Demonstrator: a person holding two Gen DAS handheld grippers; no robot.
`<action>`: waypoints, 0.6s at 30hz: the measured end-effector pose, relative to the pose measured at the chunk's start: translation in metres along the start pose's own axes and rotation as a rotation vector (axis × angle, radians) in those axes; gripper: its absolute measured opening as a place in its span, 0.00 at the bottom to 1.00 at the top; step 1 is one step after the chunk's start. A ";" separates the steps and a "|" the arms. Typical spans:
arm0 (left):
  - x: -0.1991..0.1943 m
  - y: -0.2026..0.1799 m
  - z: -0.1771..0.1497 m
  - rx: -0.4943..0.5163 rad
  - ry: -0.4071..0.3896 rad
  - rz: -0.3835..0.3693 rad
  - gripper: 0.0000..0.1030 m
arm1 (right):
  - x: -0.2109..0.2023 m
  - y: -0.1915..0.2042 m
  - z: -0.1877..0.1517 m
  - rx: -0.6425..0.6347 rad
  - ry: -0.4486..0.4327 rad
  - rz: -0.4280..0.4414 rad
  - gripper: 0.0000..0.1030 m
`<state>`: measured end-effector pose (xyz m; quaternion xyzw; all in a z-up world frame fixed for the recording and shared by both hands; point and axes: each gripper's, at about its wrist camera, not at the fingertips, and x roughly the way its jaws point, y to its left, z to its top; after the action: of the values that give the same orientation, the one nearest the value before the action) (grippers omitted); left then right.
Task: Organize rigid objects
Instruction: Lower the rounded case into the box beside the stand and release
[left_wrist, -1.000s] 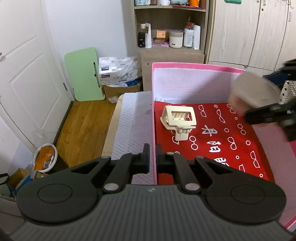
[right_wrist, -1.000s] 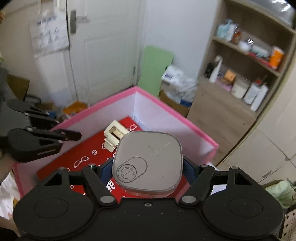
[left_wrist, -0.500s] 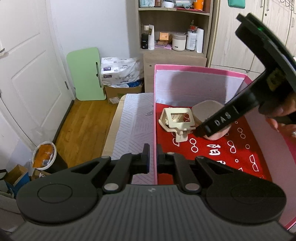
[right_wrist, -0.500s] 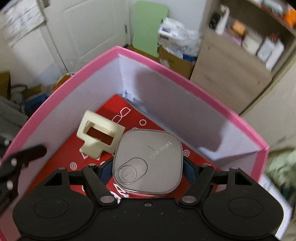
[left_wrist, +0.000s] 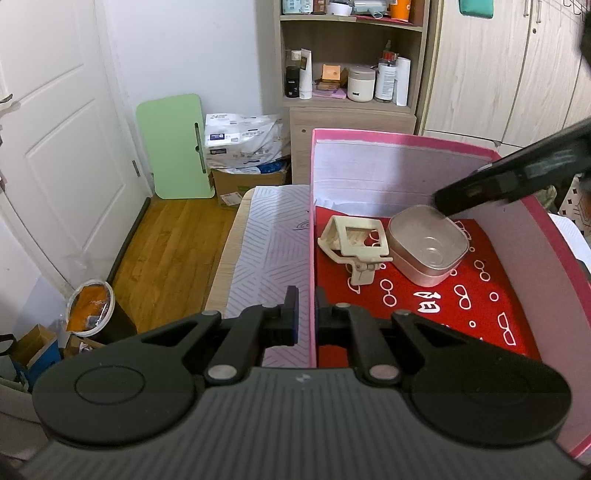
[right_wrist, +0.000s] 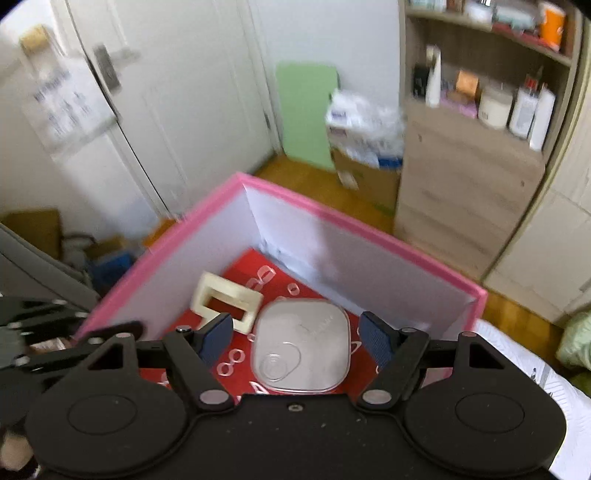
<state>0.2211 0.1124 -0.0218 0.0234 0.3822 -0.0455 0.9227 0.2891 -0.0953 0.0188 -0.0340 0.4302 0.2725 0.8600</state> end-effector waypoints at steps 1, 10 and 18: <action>0.000 0.000 0.000 -0.001 0.000 -0.002 0.08 | -0.012 -0.001 -0.005 -0.015 -0.023 -0.007 0.77; -0.002 -0.001 -0.002 0.007 -0.020 0.001 0.08 | -0.090 -0.025 -0.058 -0.001 -0.128 0.021 0.76; -0.004 -0.002 -0.002 0.016 -0.019 0.011 0.09 | -0.131 -0.043 -0.120 0.095 -0.154 -0.032 0.73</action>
<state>0.2171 0.1105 -0.0202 0.0324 0.3729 -0.0434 0.9263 0.1608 -0.2243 0.0356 0.0211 0.3745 0.2398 0.8954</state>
